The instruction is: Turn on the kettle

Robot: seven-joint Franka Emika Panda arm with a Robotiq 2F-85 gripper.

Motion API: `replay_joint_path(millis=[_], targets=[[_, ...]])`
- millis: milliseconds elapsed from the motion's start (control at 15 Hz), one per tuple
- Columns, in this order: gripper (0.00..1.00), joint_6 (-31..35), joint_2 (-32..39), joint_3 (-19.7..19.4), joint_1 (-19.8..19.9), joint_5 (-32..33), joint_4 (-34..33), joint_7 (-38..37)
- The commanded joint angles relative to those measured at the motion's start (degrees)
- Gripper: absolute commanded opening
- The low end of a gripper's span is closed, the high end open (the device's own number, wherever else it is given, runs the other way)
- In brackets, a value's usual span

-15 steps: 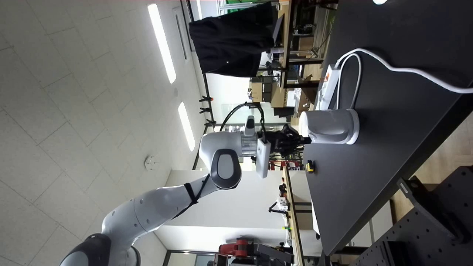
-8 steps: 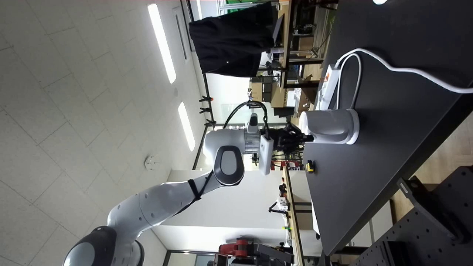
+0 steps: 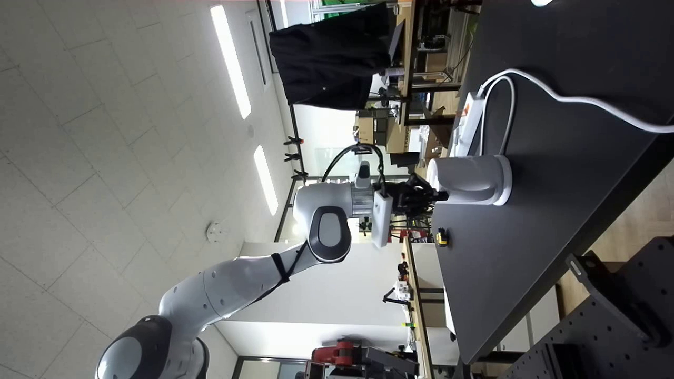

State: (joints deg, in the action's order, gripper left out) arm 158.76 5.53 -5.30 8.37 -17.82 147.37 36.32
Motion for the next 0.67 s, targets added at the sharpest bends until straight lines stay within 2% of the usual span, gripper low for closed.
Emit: replay_joint_path(millis=[0,600], targets=[[0.00,0.88,1.34,1.09,0.97,-0.72,-1.36,-0.49],[0.00,2.46,3.08,1.19,1.09,0.34,-1.22,-1.62]])
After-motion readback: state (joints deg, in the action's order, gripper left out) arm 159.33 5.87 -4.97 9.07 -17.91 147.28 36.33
